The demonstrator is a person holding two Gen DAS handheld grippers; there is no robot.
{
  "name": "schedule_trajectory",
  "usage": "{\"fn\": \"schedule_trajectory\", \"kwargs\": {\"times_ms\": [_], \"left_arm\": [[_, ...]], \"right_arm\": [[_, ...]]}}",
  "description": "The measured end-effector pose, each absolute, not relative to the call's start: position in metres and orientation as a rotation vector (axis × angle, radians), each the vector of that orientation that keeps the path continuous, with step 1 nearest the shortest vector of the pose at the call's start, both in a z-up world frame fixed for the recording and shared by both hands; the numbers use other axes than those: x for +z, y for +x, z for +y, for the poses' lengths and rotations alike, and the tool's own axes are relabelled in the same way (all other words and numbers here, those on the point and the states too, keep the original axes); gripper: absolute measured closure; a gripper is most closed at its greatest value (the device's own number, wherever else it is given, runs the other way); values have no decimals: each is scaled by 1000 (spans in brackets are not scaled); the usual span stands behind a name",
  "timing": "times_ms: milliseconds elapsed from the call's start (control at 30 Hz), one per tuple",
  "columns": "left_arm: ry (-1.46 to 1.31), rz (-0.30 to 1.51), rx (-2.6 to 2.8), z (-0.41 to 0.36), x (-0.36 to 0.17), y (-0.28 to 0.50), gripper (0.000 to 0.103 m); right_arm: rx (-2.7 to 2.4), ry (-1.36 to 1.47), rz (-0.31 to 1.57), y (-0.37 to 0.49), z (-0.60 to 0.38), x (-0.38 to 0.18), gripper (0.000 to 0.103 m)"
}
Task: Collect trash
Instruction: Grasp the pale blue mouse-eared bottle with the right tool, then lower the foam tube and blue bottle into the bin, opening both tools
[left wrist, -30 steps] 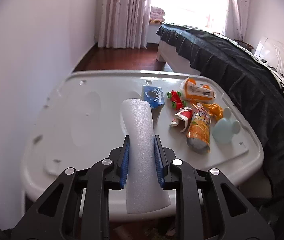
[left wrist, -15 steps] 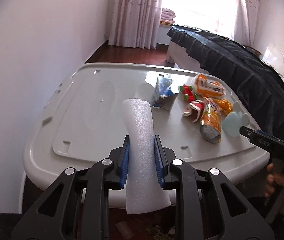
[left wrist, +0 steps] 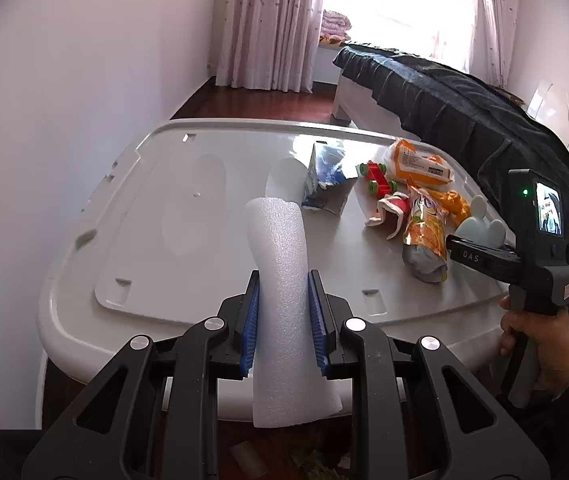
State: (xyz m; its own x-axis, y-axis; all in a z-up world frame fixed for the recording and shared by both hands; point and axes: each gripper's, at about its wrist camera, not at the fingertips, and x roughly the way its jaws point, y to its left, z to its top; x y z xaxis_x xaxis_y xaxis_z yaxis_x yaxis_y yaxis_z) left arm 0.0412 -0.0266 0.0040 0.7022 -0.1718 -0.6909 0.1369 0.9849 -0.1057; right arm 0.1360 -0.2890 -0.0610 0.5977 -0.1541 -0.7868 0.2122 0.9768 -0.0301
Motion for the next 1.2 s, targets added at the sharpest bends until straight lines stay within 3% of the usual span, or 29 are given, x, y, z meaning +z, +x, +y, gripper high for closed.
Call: {"fn": "schedule_trajectory", "kwargs": {"times_ms": [567, 900, 1200], "left_arm": [[-35, 775, -157, -26, 0, 42, 81], [-10, 735, -155, -22, 7, 24, 81], [20, 763, -205, -20, 26, -37, 81]], "right_arm": [[-148, 96, 783, 96, -271, -15, 44], [1, 71, 713, 19, -234, 29, 43], [128, 15, 730, -60, -201, 42, 43]]}}
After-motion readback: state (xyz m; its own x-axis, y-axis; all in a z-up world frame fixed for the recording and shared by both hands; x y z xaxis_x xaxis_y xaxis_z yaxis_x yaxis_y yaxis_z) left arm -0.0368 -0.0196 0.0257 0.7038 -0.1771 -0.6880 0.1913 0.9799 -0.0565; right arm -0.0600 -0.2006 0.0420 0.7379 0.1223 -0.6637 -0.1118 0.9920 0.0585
